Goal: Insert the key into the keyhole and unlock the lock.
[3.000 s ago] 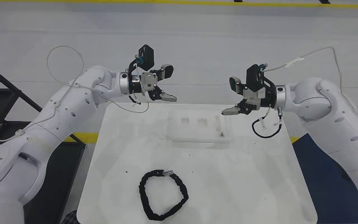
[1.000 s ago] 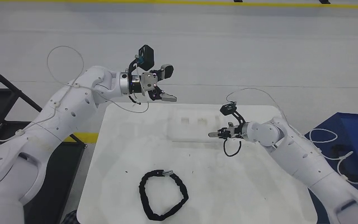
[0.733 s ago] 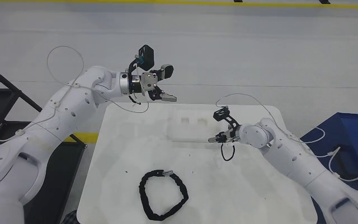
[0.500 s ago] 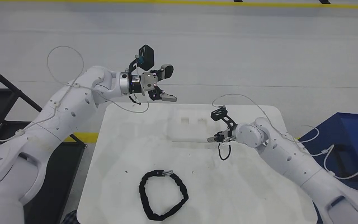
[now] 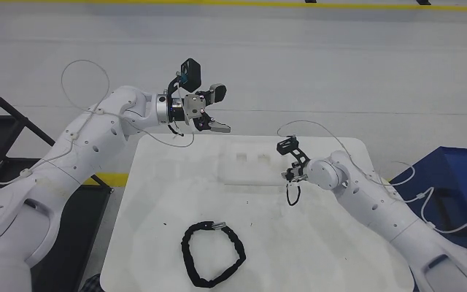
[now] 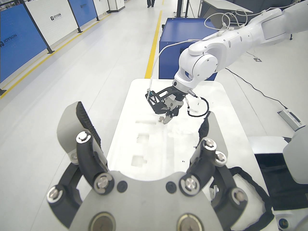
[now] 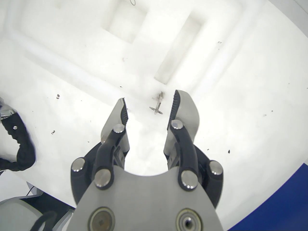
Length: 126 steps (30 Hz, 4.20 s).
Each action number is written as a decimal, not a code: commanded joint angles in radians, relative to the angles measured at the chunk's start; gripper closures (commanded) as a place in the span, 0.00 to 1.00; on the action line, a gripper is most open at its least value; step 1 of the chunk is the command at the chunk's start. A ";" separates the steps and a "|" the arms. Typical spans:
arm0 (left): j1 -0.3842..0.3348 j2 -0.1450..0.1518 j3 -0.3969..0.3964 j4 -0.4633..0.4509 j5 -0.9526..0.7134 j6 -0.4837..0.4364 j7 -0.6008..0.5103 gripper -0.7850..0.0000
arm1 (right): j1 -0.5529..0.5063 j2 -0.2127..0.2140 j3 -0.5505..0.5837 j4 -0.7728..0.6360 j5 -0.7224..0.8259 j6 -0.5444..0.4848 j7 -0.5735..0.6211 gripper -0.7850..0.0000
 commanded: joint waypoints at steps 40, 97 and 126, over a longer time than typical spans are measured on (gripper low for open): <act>0.000 0.000 0.000 0.000 0.000 0.000 0.000 0.00 | 0.006 -0.085 0.054 0.150 -0.028 -0.023 -0.007 1.00; 0.000 0.000 0.000 0.000 0.000 0.000 0.000 0.00 | -0.531 0.111 0.895 -0.299 0.857 -0.336 0.124 1.00; 0.327 0.052 -0.014 -0.146 0.492 0.000 0.186 0.00 | -0.531 0.111 0.895 -0.299 0.857 -0.336 0.124 1.00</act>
